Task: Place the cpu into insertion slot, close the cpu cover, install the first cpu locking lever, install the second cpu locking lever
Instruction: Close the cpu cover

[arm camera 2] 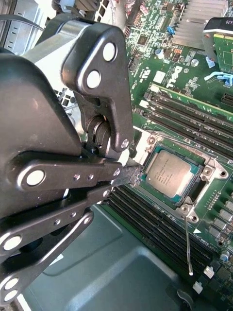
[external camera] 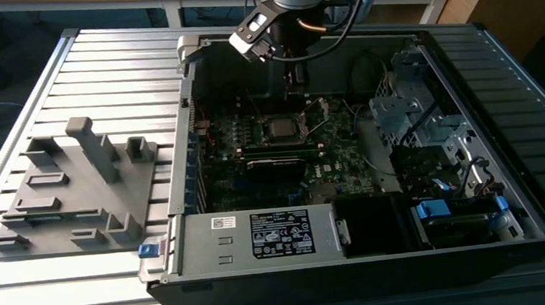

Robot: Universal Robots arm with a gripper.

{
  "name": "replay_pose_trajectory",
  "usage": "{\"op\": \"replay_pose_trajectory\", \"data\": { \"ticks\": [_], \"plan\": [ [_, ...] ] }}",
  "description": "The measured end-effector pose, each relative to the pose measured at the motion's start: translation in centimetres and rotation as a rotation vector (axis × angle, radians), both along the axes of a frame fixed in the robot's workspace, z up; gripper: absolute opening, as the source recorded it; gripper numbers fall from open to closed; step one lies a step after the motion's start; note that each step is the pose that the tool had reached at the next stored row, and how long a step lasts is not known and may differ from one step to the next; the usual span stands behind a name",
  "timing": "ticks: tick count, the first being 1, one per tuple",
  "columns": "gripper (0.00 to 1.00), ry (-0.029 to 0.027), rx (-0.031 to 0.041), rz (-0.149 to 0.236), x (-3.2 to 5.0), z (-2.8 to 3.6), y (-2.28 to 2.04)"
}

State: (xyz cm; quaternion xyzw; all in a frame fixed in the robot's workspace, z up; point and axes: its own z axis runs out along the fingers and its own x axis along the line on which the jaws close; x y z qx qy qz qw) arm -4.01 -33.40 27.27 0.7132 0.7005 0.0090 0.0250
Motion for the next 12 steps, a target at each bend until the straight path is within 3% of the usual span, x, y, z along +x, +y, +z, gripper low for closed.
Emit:
{"op": "replay_pose_trajectory", "data": {
  "ticks": [12],
  "plan": [
    [0.10,0.0000,0.0000,0.000,0.16,-0.02,0.35]
  ]
}}
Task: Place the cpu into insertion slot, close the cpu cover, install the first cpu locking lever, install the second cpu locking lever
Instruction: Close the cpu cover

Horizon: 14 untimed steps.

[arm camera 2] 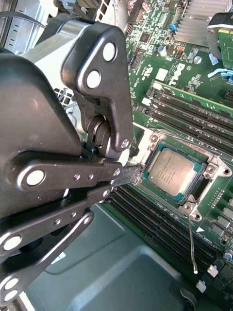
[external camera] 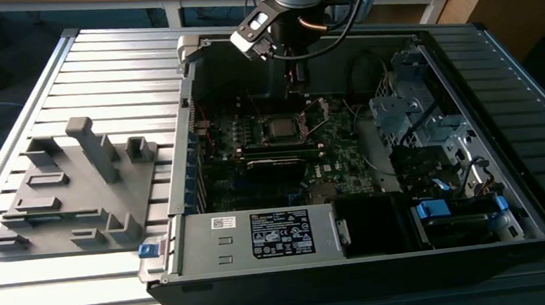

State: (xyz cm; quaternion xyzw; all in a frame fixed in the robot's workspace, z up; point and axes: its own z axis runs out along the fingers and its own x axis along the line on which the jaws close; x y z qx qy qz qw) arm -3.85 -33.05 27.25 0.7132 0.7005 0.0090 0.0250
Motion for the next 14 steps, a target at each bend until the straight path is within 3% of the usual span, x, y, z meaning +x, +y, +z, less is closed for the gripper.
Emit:
{"op": "replay_pose_trajectory", "data": {
  "ticks": [14],
  "plan": [
    [0.10,-0.0001,0.0000,0.000,0.01,0.35,0.06]
  ]
}}
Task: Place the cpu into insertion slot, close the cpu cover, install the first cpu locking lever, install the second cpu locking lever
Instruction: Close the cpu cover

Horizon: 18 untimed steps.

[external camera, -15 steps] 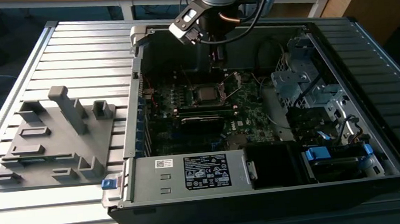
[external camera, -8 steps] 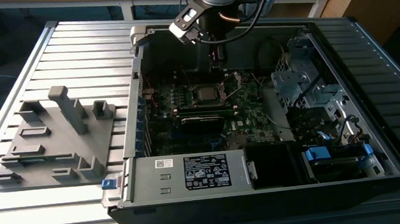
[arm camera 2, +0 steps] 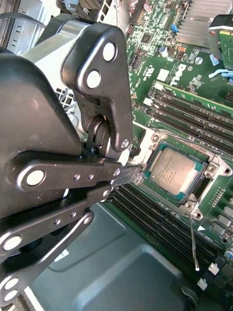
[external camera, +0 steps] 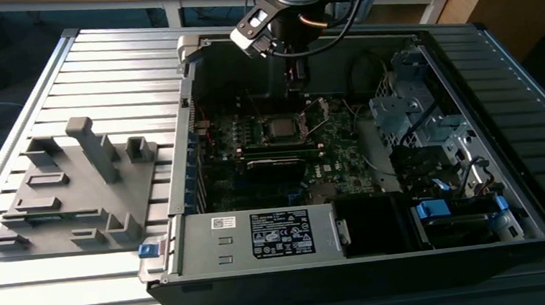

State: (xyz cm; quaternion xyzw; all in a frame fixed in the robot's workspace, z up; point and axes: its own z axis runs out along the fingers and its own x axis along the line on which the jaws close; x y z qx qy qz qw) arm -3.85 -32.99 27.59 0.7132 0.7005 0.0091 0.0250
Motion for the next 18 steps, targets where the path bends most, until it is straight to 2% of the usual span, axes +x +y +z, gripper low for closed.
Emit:
{"op": "replay_pose_trajectory", "data": {
  "ticks": [10,12,18],
  "plan": [
    [0.10,0.0000,0.0001,0.000,0.00,0.13,0.00],
    [0.10,0.0001,0.0000,0.000,0.31,0.16,0.10],
    [0.10,0.0000,0.0000,0.000,0.31,0.22,0.10]
  ]
}}
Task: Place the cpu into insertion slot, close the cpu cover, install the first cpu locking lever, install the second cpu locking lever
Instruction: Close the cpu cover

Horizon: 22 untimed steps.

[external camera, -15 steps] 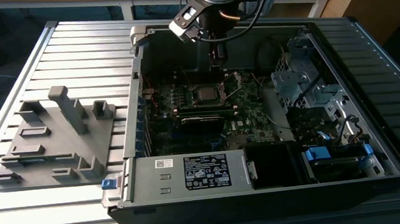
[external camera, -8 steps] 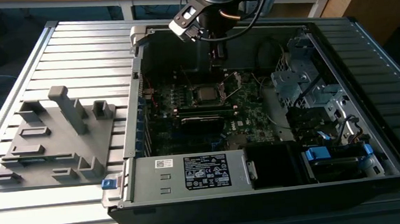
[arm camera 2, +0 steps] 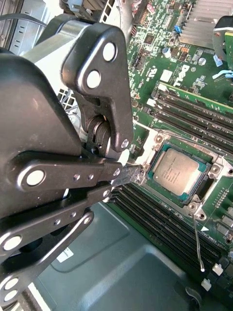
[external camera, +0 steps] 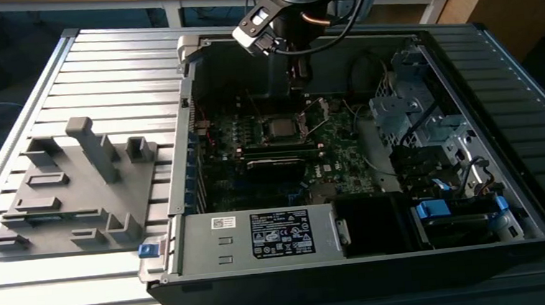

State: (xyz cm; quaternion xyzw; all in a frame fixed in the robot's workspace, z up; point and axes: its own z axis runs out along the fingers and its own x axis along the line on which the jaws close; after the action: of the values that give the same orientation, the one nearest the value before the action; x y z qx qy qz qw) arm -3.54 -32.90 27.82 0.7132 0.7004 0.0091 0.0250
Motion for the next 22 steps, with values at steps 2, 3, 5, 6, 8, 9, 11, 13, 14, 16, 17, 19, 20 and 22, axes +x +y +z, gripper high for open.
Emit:
{"op": "replay_pose_trajectory", "data": {
  "ticks": [2,3,5,6,8,9,11,13,14,16,17,19,20,22],
  "plan": [
    [0.10,0.0000,0.0000,0.000,0.00,0.00,0.00],
    [0.10,0.0001,-0.0001,0.000,0.02,0.01,0.00],
    [0.10,0.0001,-0.0002,0.000,0.08,0.01,0.00],
    [0.10,0.0001,-0.0001,0.000,0.10,0.01,0.00],
    [0.10,0.0001,0.0000,0.000,0.18,0.00,0.00],
    [0.10,0.0000,0.0000,0.000,0.19,0.00,0.00],
    [0.10,0.0000,0.0000,0.000,0.24,0.00,0.01],
    [0.10,0.0000,0.0001,0.000,0.31,-0.01,0.01],
    [0.10,0.0000,0.0001,0.000,0.34,-0.01,0.01],
    [0.10,0.0000,0.0000,0.000,0.43,-0.01,0.02],
    [0.10,0.0001,0.0000,0.000,0.47,-0.01,0.02],
    [0.10,0.0000,0.0001,0.000,0.48,-0.01,0.02],
    [0.10,0.0000,0.0001,0.000,0.48,-0.01,0.02],
    [0.10,0.0001,0.0000,0.000,0.49,-0.01,0.02]
  ]
}}
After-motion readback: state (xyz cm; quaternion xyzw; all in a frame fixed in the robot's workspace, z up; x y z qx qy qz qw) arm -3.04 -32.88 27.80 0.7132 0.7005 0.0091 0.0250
